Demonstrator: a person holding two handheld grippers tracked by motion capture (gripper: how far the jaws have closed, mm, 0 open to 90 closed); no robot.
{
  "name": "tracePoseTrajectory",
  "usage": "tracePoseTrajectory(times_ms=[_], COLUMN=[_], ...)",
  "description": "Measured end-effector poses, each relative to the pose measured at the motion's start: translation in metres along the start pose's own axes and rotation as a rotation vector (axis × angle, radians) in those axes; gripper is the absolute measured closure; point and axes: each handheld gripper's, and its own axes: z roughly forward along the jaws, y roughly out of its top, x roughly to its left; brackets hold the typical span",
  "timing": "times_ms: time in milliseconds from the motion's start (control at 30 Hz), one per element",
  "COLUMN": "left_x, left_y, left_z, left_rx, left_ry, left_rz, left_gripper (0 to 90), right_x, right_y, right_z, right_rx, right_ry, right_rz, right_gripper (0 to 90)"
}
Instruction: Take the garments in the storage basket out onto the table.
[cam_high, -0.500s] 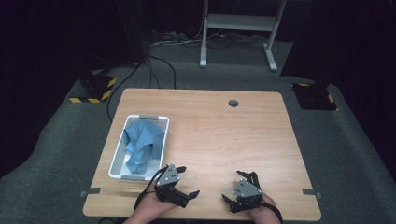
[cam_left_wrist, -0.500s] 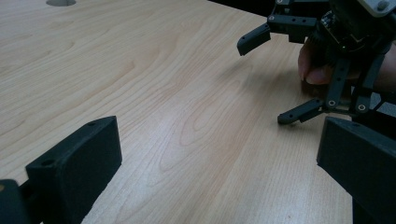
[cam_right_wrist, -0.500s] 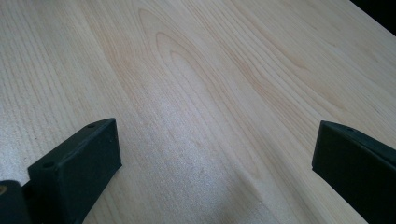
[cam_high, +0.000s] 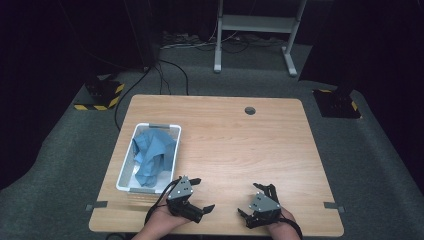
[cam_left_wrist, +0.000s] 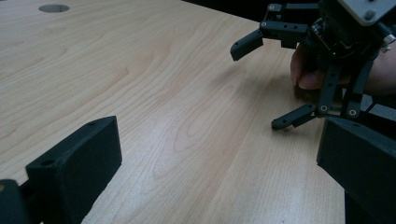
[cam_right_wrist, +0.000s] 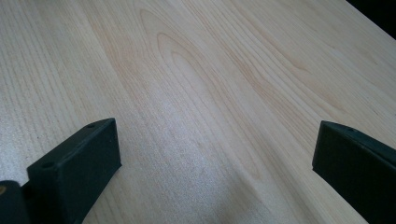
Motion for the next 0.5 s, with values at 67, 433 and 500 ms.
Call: tracePoseTrajectory(times_ms=[67, 433, 500], left_x=[0.000, 0.001, 0.001], left_y=[0.001, 0.005, 0.006], left_z=[-0.002, -0.011, -0.012], left_rx=[-0.011, -0.055, -0.052], left_ry=[-0.005, 0.007, 0.007], left_rz=[-0.005, -0.006, -0.007], left_gripper=[0.3, 0.3, 0.2], right_x=[0.000, -0.001, -0.001], right_y=[0.000, 0.000, 0.000], right_z=[0.000, 0.000, 0.000], right_rx=[0.001, 0.003, 0.004], right_ry=[0.002, 0.007, 0.007], right_rz=[0.002, 0.009, 0.009], right_gripper=[0.5, 0.5, 0.5])
